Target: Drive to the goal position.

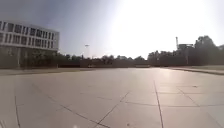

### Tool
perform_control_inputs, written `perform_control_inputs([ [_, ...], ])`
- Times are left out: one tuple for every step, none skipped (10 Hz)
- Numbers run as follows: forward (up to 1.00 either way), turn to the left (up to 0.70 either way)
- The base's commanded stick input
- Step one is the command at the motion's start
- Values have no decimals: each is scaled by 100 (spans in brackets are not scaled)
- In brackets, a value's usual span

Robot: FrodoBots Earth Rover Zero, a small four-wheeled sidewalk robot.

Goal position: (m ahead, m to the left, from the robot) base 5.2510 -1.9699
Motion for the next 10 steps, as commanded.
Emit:
perform_control_inputs([
  [7, 0],
  [7, 0],
  [7, 1],
  [6, 0],
  [6, 0],
  [7, 1],
  [7, 1],
  [6, 0],
  [6, 0],
  [6, 0],
])
